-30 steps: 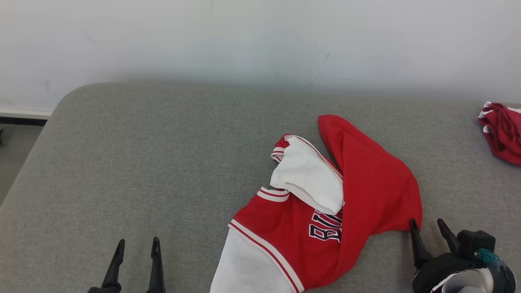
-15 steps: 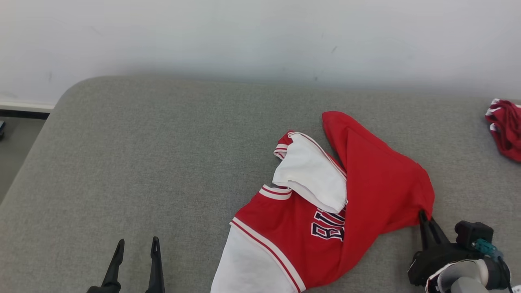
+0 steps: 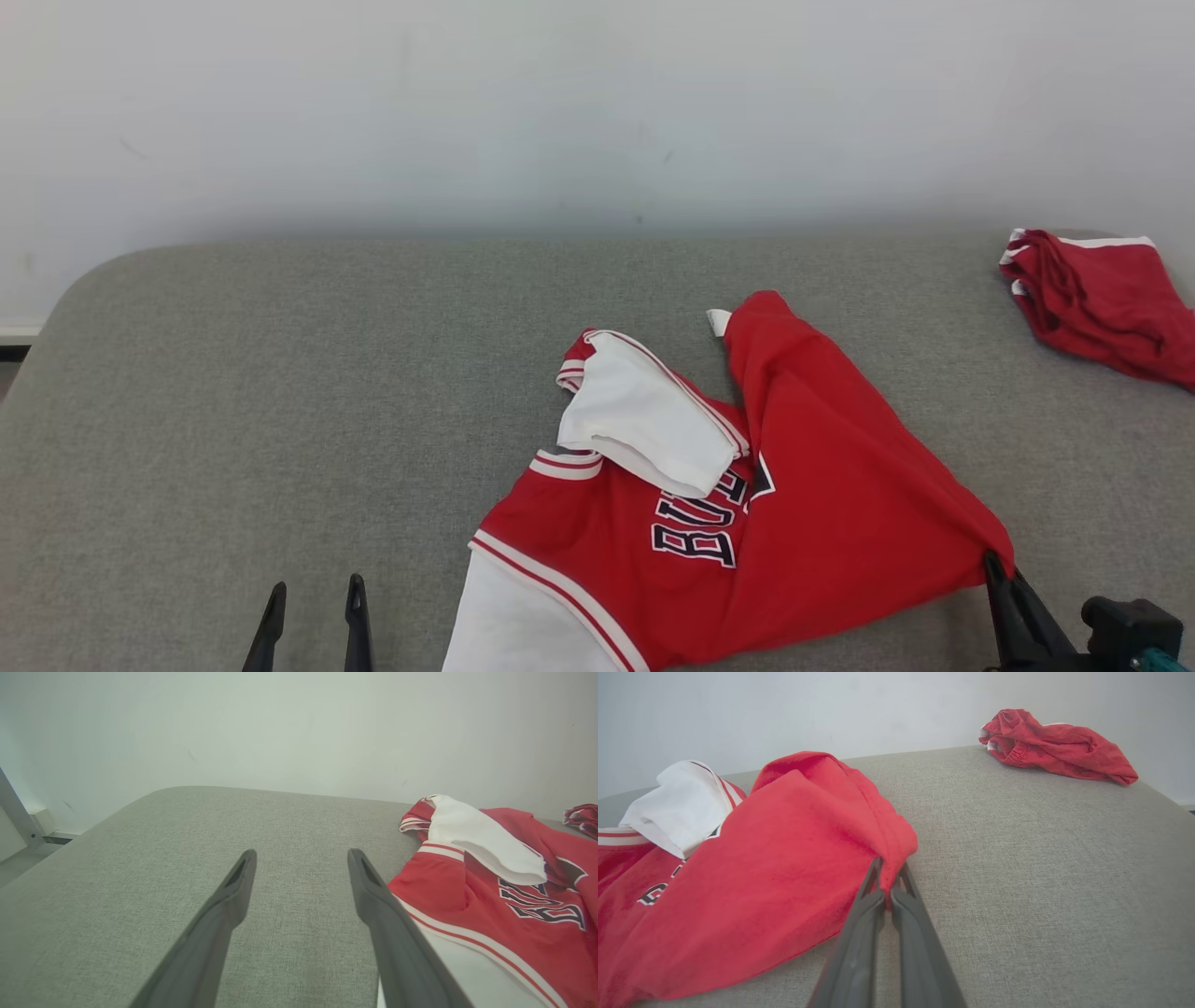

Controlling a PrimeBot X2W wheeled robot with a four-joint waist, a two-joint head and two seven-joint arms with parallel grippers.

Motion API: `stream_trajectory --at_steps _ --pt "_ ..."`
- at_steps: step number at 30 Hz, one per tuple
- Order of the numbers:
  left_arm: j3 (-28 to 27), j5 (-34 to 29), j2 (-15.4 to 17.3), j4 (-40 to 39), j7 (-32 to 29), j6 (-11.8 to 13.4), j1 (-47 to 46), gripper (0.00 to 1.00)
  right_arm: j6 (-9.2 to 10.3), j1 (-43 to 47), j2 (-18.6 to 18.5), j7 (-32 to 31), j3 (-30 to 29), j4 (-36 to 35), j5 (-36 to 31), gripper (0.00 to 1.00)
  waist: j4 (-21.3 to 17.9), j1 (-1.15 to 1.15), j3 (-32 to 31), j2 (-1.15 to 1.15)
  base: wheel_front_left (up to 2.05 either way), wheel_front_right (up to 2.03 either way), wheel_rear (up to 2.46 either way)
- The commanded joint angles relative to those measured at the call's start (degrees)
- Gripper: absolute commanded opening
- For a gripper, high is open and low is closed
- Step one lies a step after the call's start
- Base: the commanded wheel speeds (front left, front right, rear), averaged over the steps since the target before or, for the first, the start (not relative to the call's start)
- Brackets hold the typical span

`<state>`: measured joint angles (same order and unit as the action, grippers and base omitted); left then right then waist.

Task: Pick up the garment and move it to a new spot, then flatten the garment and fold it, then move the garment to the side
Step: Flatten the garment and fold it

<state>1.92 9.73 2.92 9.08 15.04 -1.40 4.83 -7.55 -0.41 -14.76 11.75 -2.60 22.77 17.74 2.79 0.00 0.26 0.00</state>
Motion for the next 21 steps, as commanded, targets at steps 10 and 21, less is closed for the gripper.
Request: stream_trajectory --at_steps 10,21 --pt "0.5 -0.2 0.0 0.0 0.2 0.3 1.6 1.00 0.15 9.0 1.6 -6.4 -4.5 -10.5 0.0 1.00 -1.8 0.00 -1.4 0.00 0.00 0.00 0.00" --pt "1.8 -2.3 -0.1 1.7 0.2 -1.7 3.3 1.00 0.16 10.9 2.2 -5.2 -6.6 -10.2 -2.0 1.00 -1.3 0.00 -2.3 0.00 0.00 0.00 0.00"
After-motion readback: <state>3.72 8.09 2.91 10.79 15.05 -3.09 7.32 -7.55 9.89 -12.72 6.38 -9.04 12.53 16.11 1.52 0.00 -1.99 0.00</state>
